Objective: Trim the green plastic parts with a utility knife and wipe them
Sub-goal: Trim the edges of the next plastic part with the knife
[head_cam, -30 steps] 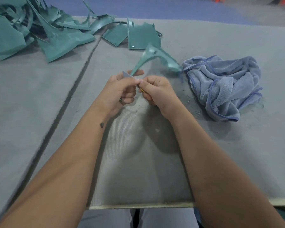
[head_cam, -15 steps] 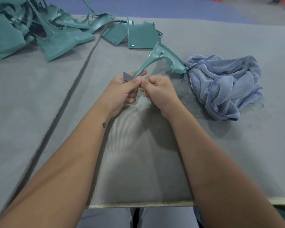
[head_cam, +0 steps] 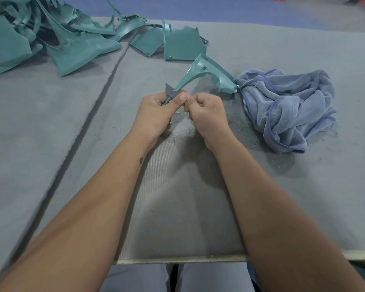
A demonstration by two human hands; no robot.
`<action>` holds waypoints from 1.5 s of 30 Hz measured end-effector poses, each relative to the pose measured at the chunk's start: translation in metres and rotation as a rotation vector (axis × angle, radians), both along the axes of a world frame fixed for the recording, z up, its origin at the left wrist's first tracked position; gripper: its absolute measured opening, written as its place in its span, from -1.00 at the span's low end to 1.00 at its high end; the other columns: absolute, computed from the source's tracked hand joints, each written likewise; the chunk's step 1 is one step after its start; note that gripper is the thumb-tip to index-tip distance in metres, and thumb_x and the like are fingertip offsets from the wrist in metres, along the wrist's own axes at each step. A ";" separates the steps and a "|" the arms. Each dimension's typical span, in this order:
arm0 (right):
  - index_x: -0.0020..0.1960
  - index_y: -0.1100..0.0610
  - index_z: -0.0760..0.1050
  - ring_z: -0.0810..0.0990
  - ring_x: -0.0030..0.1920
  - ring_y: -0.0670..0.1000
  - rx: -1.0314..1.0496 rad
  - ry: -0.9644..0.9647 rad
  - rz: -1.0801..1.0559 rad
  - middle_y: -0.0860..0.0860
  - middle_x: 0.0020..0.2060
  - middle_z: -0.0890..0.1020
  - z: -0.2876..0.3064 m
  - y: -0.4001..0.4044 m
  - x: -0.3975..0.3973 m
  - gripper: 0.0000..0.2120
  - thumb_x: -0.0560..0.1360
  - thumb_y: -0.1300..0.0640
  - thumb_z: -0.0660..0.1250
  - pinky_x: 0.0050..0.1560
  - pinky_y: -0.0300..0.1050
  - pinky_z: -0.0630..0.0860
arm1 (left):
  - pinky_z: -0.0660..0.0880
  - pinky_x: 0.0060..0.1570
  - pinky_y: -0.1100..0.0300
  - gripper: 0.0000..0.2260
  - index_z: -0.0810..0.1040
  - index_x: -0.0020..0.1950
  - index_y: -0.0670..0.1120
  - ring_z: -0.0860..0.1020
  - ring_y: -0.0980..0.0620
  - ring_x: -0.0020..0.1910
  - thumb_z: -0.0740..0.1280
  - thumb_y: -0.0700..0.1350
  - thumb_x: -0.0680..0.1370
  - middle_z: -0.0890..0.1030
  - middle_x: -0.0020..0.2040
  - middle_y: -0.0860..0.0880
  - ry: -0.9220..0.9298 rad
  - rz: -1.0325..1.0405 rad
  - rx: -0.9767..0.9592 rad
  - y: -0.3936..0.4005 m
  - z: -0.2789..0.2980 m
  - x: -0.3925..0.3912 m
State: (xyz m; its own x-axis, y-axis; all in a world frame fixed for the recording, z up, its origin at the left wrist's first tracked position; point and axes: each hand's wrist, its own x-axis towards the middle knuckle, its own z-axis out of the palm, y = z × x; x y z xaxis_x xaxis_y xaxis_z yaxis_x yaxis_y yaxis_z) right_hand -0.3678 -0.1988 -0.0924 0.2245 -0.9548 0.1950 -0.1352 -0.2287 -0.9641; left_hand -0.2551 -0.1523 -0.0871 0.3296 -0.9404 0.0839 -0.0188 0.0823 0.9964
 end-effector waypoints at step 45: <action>-0.29 0.18 0.45 0.19 -0.58 -0.17 0.137 -0.041 0.339 0.00 -0.56 0.30 0.002 -0.002 -0.007 -0.71 0.61 0.23 0.20 -0.55 -0.37 0.14 | 0.06 -0.51 0.29 -0.85 0.48 -0.04 -0.08 0.17 0.19 -0.53 0.16 -0.25 0.63 0.34 -0.43 0.07 0.026 -0.274 0.034 0.000 -0.001 0.013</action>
